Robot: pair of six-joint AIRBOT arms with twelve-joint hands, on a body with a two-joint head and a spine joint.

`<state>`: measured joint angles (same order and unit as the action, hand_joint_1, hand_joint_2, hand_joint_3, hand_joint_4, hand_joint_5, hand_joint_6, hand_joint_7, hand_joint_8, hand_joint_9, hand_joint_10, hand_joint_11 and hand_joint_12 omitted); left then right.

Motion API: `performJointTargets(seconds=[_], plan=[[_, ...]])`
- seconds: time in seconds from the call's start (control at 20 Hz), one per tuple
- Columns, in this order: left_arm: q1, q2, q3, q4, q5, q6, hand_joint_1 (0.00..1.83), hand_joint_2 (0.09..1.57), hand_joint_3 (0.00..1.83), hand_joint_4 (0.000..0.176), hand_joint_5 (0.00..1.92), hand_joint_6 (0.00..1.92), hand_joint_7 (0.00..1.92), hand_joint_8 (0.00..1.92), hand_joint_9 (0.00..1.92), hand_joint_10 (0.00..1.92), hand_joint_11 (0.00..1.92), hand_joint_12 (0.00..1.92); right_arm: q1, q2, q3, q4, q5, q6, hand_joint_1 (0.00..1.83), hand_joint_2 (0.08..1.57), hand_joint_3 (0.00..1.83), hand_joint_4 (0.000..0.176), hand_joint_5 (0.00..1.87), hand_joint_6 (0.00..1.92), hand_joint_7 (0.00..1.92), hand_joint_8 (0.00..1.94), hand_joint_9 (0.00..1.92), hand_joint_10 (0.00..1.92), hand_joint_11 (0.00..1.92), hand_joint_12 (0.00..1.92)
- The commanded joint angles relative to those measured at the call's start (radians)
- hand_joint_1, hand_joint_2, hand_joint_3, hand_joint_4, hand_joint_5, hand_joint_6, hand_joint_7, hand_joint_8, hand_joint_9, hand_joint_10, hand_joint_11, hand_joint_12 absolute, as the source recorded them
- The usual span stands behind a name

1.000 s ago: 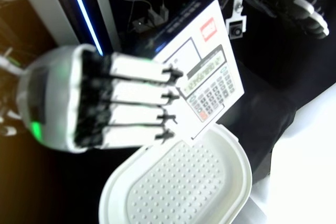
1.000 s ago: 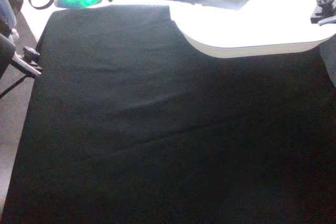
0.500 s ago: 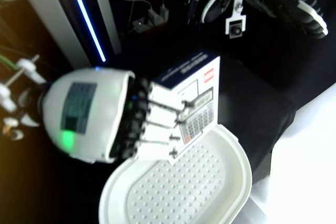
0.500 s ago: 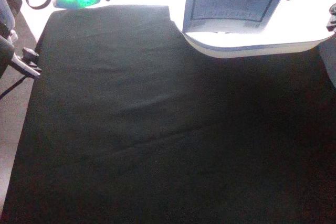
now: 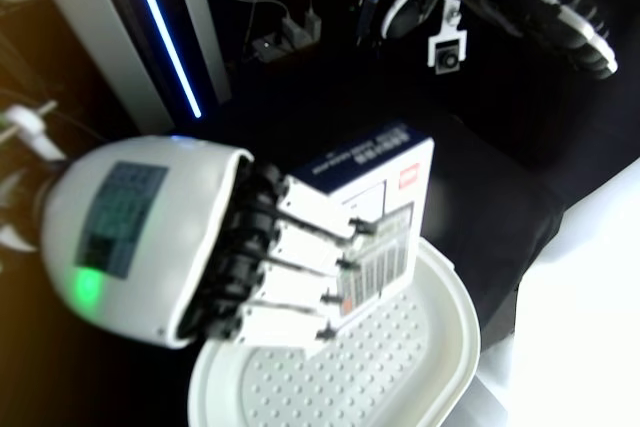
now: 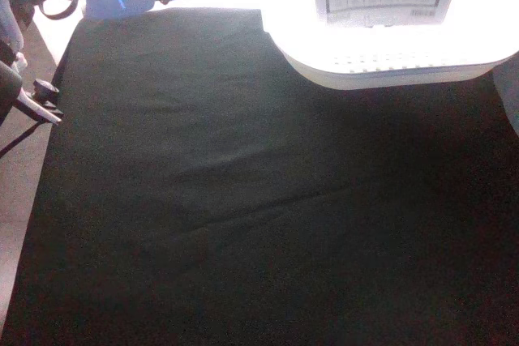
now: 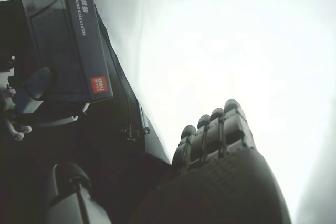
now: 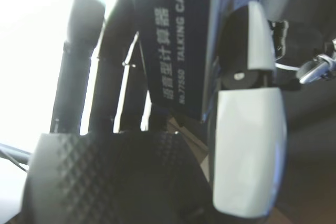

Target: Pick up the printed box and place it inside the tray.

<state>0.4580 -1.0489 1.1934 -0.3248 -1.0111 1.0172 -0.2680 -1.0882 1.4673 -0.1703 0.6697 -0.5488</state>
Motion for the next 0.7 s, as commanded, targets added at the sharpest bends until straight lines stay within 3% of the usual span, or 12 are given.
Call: performJointTargets(seconds=[0.0,0.05,0.1,0.15,0.2,0.3,0.35,0.4,0.45,0.5,0.55,0.65], plan=[[-0.002,0.005,-0.002,0.011,-0.123,-0.005,0.36,0.76,0.00,0.052,0.00,0.00,0.00,0.00,0.00,0.00,0.00,0.00,0.021,0.012,0.004,0.020,0.082,-0.008,1.28,1.08,0.00,0.000,1.00,0.72,1.16,0.91,1.30,0.78,1.05,1.33],[0.000,0.005,-0.002,0.010,-0.124,-0.005,0.36,0.77,0.00,0.056,0.00,0.00,0.00,0.00,0.00,0.00,0.00,0.00,0.021,0.013,0.005,0.018,0.076,-0.008,1.29,1.07,0.00,0.000,1.02,0.69,1.18,0.88,1.32,0.78,1.09,1.31],[0.004,0.005,-0.002,0.007,-0.126,-0.005,0.37,0.77,0.00,0.043,0.00,0.00,0.00,0.00,0.00,0.00,0.00,0.00,0.021,0.013,0.006,0.016,0.066,-0.008,1.20,1.08,0.00,0.000,1.06,0.79,1.27,0.67,1.35,1.04,1.19,1.50],[0.006,0.006,-0.003,0.006,-0.126,-0.006,0.37,0.77,0.00,0.024,0.00,0.00,0.00,0.00,0.00,0.00,0.00,0.00,0.021,0.013,0.006,0.009,0.055,-0.010,1.19,1.07,0.00,0.000,1.07,0.80,1.35,0.66,1.39,1.26,1.28,1.61],[0.008,0.006,-0.004,0.006,-0.127,-0.006,0.37,0.78,0.00,0.019,0.00,0.00,0.00,0.00,0.00,0.00,0.00,0.00,0.021,0.013,0.007,0.007,0.045,-0.019,1.18,1.07,0.00,0.000,1.08,0.79,1.35,0.65,1.39,1.38,1.31,1.67],[0.014,0.006,-0.005,0.005,-0.129,-0.006,0.36,0.79,0.01,0.046,0.00,0.00,0.00,0.00,0.00,0.00,0.00,0.00,0.021,0.013,0.007,0.006,0.024,-0.059,1.20,1.03,0.00,0.000,1.17,0.64,1.35,0.85,1.43,1.71,1.38,1.86],[0.021,0.006,-0.005,0.002,-0.133,-0.006,0.34,0.80,0.01,0.069,0.00,0.00,0.00,0.00,0.00,0.00,0.00,0.00,0.021,0.013,0.007,0.007,0.014,-0.088,1.20,1.02,0.00,0.000,1.19,0.60,1.33,0.87,1.44,1.78,1.40,1.91],[0.023,0.006,-0.005,0.001,-0.133,-0.006,0.32,0.80,0.01,0.071,0.00,0.00,0.00,0.00,0.00,0.00,0.00,0.00,0.021,0.013,0.007,0.007,0.007,-0.102,1.20,1.02,0.00,0.000,1.20,0.58,1.32,0.86,1.44,1.76,1.40,1.90],[0.024,0.006,-0.005,0.001,-0.132,-0.006,0.32,0.81,0.01,0.070,0.00,0.00,0.00,0.00,0.00,0.00,0.00,0.00,0.021,0.013,0.007,0.007,0.000,-0.121,1.21,1.01,0.00,0.000,1.23,0.54,1.35,0.76,1.43,1.63,1.38,1.80],[0.025,0.006,-0.006,0.001,-0.130,-0.006,0.33,0.81,0.01,0.060,0.00,0.00,0.00,0.00,0.00,0.00,0.00,0.00,0.023,0.013,0.010,0.008,-0.005,-0.127,1.28,1.03,0.00,0.000,1.19,0.39,1.25,0.81,1.41,1.45,1.33,1.71],[0.026,0.005,-0.006,0.001,-0.129,-0.006,0.33,0.80,0.01,0.058,0.00,0.00,0.00,0.00,0.00,0.00,0.00,0.00,0.030,0.013,0.014,0.008,-0.008,-0.128,1.29,1.03,0.00,0.000,1.19,0.34,1.23,0.83,1.41,1.38,1.31,1.67],[0.030,0.005,-0.008,0.001,-0.130,-0.006,0.32,0.80,0.00,0.051,0.00,0.00,0.00,0.00,0.00,0.00,0.00,0.00,0.055,0.013,0.015,0.008,-0.020,-0.145,1.21,1.02,0.00,0.000,1.20,0.58,1.26,0.86,1.36,1.48,1.28,1.65]])
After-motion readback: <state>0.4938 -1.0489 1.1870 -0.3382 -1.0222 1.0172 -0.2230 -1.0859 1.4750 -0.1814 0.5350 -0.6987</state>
